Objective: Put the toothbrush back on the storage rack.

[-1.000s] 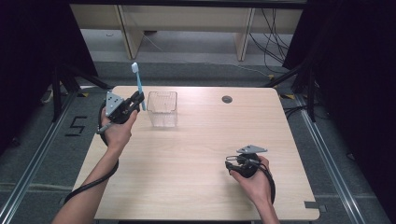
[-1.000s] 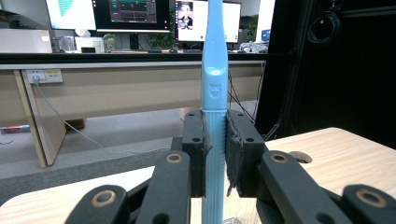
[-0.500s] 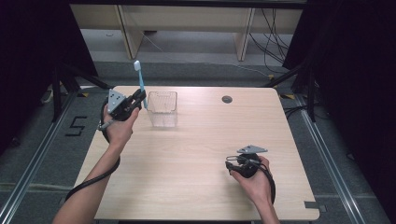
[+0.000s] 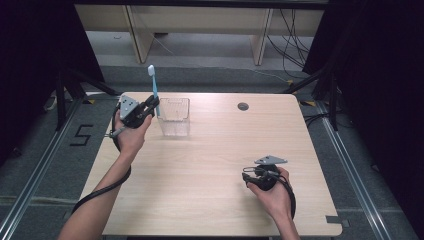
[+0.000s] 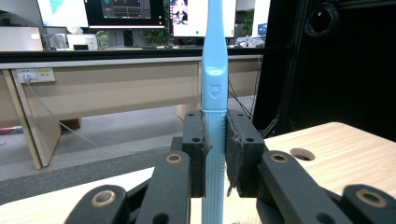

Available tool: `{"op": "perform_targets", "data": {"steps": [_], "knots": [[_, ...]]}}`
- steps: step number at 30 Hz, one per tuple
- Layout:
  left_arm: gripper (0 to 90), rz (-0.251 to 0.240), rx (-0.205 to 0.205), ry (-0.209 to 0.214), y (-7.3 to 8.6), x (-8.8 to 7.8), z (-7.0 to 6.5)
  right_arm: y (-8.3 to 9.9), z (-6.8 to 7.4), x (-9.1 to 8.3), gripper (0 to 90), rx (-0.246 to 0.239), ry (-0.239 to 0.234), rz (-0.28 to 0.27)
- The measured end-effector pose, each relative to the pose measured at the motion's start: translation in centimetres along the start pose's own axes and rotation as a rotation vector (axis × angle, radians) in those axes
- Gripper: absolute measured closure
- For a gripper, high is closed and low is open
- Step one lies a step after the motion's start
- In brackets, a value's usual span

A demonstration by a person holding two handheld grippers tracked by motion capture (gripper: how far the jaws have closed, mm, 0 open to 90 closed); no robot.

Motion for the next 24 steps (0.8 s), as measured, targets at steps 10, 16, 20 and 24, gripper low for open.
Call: {"op": "perform_targets", "data": {"steps": [10,16,20,24], "knots": [[78.3,0.005,0.010,-0.001,0.34,0.37,0.17,0.01,0.04,0.04,48.6,0.002,0.000,0.002],[78.3,0.011,0.016,0.001,0.58,0.60,0.15,0.04,0.00,0.21,48.5,-0.008,-0.013,-0.008],[78.3,0.014,0.015,-0.001,0.69,0.70,0.23,0.03,0.09,0.17,48.5,0.004,-0.005,-0.009],[78.3,0.016,0.016,-0.004,0.73,0.76,0.32,0.04,0.11,0.18,48.5,0.002,-0.009,-0.007]]}}
Point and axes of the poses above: each handheld gripper's, and its own axes: x roughly forward along the jaws, y roughly out of its underside, z roughly to its left, the point moved 3 cm from there along x, roughly forward along the jaws, and after that the axes turned 13 degrees about -x, right-handed, at the moved point
